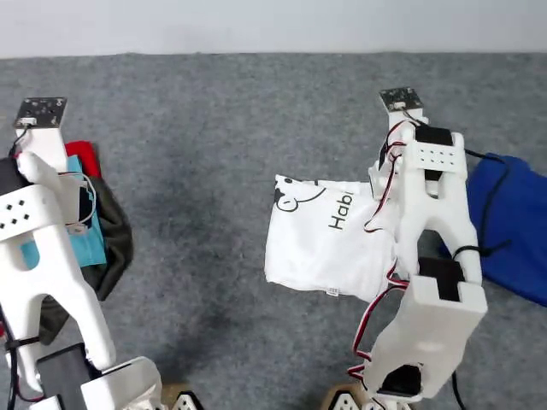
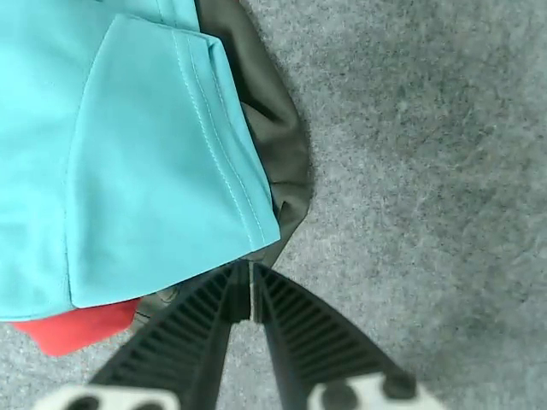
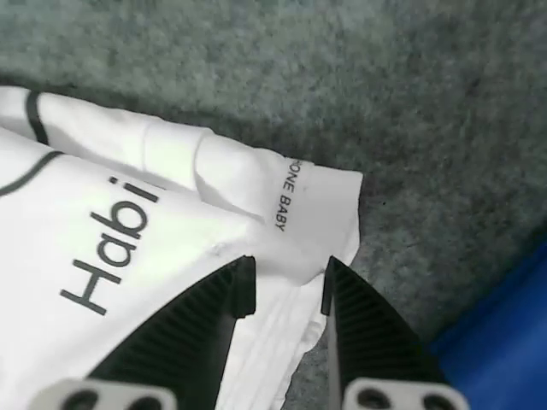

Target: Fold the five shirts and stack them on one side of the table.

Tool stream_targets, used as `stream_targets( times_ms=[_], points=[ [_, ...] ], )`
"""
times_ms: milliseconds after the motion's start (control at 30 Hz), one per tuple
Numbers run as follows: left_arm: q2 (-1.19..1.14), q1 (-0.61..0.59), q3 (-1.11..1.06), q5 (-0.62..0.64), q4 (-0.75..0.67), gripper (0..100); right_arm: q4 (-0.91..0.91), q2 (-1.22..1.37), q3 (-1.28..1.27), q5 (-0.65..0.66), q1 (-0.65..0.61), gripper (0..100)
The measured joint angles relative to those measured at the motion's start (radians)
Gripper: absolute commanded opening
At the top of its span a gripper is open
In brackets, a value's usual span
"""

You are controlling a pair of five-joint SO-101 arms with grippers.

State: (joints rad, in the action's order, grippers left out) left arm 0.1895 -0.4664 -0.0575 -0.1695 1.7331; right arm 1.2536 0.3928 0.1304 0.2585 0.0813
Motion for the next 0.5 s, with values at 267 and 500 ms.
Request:
stream_targets(
  times_ms=[267, 500],
  points=[
    [0.000, 0.000, 0.000, 0.000, 0.000, 1, -0.006, 0.055, 0.000, 0.000, 0.000, 9.0],
    [0.000, 0.000, 0.000, 0.000, 0.000, 1, -0.005, 0.055, 0.046, 0.000, 0.002, 0.8]
  ],
)
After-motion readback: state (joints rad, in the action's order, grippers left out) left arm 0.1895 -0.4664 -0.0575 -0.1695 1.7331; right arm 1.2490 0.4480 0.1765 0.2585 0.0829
